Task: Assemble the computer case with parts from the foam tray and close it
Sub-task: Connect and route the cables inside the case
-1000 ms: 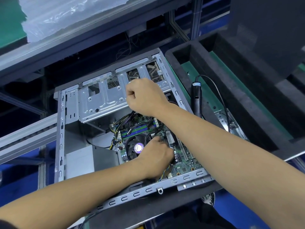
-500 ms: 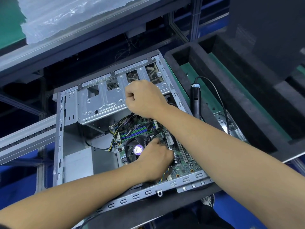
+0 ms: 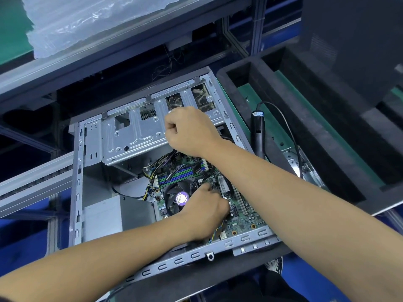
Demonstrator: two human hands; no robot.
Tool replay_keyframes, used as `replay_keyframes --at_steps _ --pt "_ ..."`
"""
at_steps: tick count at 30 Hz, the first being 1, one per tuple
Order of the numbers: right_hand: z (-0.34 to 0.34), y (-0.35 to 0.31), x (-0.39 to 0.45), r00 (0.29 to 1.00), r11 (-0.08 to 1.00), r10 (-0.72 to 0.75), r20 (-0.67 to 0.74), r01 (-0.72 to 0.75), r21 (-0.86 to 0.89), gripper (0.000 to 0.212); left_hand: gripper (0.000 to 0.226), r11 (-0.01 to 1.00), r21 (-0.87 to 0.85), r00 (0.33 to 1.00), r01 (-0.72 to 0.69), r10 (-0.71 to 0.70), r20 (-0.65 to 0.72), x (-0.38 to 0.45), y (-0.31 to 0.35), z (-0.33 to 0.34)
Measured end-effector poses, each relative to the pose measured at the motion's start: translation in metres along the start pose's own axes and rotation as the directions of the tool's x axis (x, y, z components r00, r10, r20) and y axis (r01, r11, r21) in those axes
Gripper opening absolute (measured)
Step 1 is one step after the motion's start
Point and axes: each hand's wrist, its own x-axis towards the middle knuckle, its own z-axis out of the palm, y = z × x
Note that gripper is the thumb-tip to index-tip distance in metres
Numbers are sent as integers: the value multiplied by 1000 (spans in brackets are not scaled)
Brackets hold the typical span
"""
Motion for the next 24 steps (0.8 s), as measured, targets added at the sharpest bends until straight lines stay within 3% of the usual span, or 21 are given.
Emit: replay_keyframes --at_steps 8,24 --pt "-2 -1 0 1000 1000 -3 6 3 1 33 4 998 -52 999 25 -26 -34 1 -1 1" --pt "-2 -3 -1 1000 1000 -6 14 6 -11 35 26 997 -67 999 33 -34 -20 5 3 2"
